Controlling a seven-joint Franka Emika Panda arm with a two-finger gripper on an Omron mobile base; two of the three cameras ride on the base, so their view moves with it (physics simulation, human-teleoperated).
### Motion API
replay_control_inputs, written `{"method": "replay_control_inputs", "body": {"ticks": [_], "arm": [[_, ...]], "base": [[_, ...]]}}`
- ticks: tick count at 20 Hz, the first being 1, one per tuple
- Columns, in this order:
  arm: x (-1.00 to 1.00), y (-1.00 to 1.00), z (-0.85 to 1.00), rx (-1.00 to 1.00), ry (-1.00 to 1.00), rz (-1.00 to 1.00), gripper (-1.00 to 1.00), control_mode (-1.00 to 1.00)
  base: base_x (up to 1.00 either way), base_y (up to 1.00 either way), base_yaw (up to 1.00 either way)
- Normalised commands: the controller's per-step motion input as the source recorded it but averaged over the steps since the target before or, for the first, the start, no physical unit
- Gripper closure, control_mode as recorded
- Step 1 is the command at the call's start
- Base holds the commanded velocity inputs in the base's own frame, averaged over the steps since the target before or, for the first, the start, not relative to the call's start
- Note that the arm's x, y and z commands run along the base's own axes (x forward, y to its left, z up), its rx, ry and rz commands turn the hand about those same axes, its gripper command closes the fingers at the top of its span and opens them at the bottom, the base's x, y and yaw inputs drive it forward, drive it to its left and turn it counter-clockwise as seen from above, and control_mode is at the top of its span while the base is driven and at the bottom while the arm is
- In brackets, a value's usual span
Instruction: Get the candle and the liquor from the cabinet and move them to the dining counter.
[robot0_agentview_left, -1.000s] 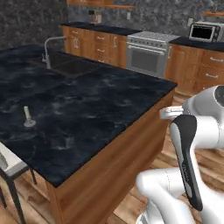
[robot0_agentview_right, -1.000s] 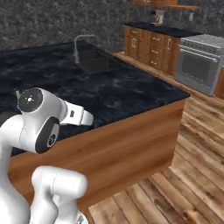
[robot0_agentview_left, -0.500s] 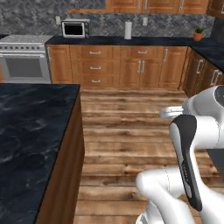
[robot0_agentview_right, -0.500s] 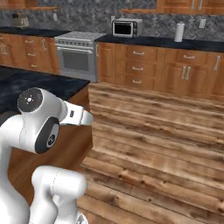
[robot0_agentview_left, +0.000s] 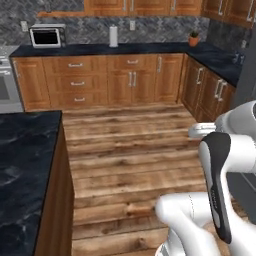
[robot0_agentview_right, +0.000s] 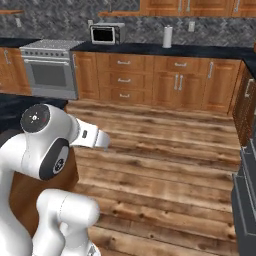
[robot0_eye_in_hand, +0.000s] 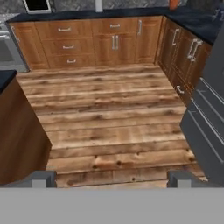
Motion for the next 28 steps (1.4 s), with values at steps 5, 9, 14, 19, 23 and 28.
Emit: {"method": "replay_control_inputs", "body": {"ticks": [5, 9, 14, 19, 23, 28], "arm": [[0.00, 0.00, 0.00, 0.00, 0.00, 0.00, -1.00, 1.00], [0.00, 0.00, 0.00, 0.00, 0.00, 0.00, -1.00, 1.00], [0.00, 0.00, 0.00, 0.00, 0.00, 0.00, -1.00, 1.00], [0.00, 0.00, 0.00, 0.00, 0.00, 0.00, -1.00, 1.00], [0.00, 0.00, 0.00, 0.00, 0.00, 0.00, -1.00, 1.00], [0.00, 0.00, 0.00, 0.00, 0.00, 0.00, -1.00, 1.00]], "base": [[0.88, -0.06, 0.01], [0.89, -0.04, 0.02], [0.89, -0.04, 0.02], [0.89, -0.03, 0.02], [0.88, -0.03, 0.02], [0.88, -0.03, 0.02]]}}
